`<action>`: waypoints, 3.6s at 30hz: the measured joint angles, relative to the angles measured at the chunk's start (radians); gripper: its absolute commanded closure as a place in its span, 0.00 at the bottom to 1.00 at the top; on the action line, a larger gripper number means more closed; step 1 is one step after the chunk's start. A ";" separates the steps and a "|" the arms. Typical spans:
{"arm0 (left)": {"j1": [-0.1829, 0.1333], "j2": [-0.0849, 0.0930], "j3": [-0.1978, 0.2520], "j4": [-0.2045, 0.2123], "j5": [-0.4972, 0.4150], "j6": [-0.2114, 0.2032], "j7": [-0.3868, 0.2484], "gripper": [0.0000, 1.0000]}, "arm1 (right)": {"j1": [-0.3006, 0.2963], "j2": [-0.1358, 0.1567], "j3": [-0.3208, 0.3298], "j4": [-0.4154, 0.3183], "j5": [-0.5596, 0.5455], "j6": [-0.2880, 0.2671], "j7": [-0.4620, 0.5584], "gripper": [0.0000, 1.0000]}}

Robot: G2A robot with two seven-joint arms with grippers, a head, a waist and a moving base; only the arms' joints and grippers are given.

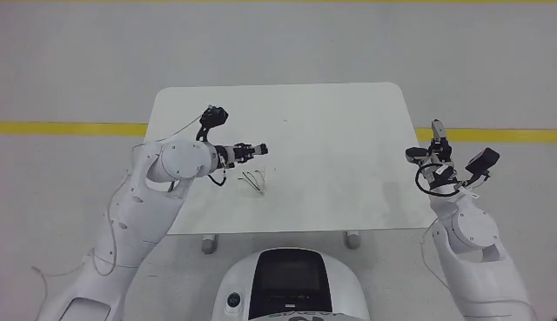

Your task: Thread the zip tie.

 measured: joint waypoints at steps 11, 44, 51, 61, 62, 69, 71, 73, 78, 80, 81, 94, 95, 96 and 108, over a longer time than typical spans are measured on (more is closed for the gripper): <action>-0.142 -0.107 0.061 0.145 0.360 0.000 -0.315 0.00 | 0.000 0.000 0.000 0.000 0.000 0.000 0.000 0.00; -0.062 -0.242 -0.007 0.141 0.596 0.000 -0.303 0.00 | 0.000 0.000 0.000 0.000 0.000 0.000 0.000 0.00; -0.062 -0.242 -0.007 0.141 0.596 0.000 -0.303 0.00 | 0.000 0.000 0.000 0.000 0.000 0.000 0.000 0.00; -0.062 -0.242 -0.007 0.141 0.597 0.000 -0.303 0.00 | 0.000 0.000 0.000 0.000 0.000 0.000 0.000 0.00; -0.062 -0.242 -0.007 0.141 0.597 0.000 -0.303 0.00 | 0.000 0.000 0.000 0.000 0.000 0.000 0.000 0.00; -0.076 -0.283 -0.104 0.276 0.539 0.000 -0.302 0.00 | 0.000 0.000 0.000 0.000 0.000 0.000 0.000 0.00; -0.089 -0.303 -0.137 0.329 0.529 0.000 -0.304 0.00 | 0.000 0.000 0.000 0.000 0.000 0.000 0.000 0.00; -0.109 -0.325 -0.166 0.377 0.550 0.000 -0.304 0.00 | 0.000 0.000 0.000 0.000 0.000 0.000 0.000 0.00; -0.114 -0.329 -0.171 0.380 0.561 0.000 -0.303 0.00 | 0.000 0.000 0.000 0.000 0.000 0.000 0.000 0.00; -0.113 -0.329 -0.171 0.380 0.561 0.000 -0.303 0.00 | 0.000 0.000 0.000 0.000 0.000 0.000 0.000 0.00; -0.113 -0.329 -0.171 0.380 0.561 0.000 -0.303 0.00 | 0.000 0.000 0.000 0.000 0.000 0.000 0.000 0.00; -0.129 -0.316 -0.155 0.391 0.509 0.000 -0.303 0.00 | 0.000 0.000 0.000 0.000 0.000 0.000 0.000 0.00; -0.129 -0.317 -0.155 0.390 0.506 0.000 -0.303 0.00 | 0.000 0.000 0.000 0.000 0.000 0.000 0.000 0.00; -0.129 -0.317 -0.155 0.390 0.502 0.000 -0.303 0.00 | 0.000 0.000 0.000 0.000 0.000 0.000 0.000 0.00; -0.115 -0.305 -0.132 0.370 0.371 0.000 -0.303 0.00 | 0.000 0.000 0.000 0.000 0.000 0.000 0.000 0.00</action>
